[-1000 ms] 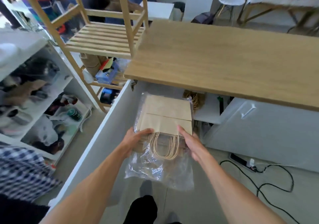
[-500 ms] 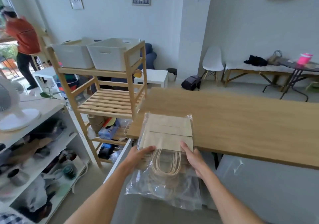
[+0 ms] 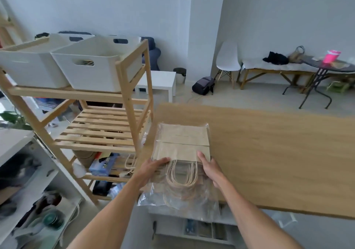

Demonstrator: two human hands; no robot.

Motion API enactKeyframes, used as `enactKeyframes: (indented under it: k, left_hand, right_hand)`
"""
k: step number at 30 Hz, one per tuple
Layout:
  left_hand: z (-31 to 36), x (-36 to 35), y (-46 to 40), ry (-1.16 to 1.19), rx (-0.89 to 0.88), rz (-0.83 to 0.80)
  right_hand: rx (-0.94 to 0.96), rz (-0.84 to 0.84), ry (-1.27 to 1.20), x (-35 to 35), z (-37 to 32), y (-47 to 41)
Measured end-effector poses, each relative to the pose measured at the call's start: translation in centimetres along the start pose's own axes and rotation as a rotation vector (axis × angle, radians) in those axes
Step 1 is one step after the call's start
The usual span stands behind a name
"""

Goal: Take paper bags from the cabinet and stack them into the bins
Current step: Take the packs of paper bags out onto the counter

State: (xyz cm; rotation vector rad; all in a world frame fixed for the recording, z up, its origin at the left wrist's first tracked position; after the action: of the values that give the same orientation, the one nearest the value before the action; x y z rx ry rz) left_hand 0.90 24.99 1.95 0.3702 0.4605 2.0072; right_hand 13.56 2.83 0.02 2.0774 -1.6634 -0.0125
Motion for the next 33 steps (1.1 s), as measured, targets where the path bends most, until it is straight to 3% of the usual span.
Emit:
enactKeyframes:
  k: [11,15,21,26,33]
  left_hand:
    - [1.7,2.8,-9.1,-0.155,-0.101,0.149]
    - [2.4,2.7,-8.8,-0.262,-0.122,0.167]
    - [2.2,3.5,-6.6,-0.374,-0.107,0.191]
    - [-2.2,4.8,-2.6,-0.241,-0.021,0.21]
    - [-9.6,4.0,6.7,-0.098,-0.015,0.361]
  right_hand:
    - [-0.099,0.137,0.158,-3.5,0.8,-7.1]
    - [-0.135,0.066,0.109,-3.6,0.7,-7.0]
    - [-0.156,-0.08,0.169,-2.2,1.2,-5.6]
    - [-0.117,-0.106,0.235,1.3,5.2,-3.7]
    - [-0.099,-0.108,0.28,7.4,9.4,7.2]
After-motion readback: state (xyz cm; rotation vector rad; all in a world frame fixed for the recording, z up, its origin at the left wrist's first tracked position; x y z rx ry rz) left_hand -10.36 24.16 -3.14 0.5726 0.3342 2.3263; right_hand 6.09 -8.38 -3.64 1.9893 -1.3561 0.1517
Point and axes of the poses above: each hand's wrist, its own y-axis away from the middle knuckle, its own x-axis out of the back of the hand, z = x × y, the point moved 10 cm from there along -y, towards the middle knuckle, and after that the axes turned 6 degrees about z, right-handed, at the moved point
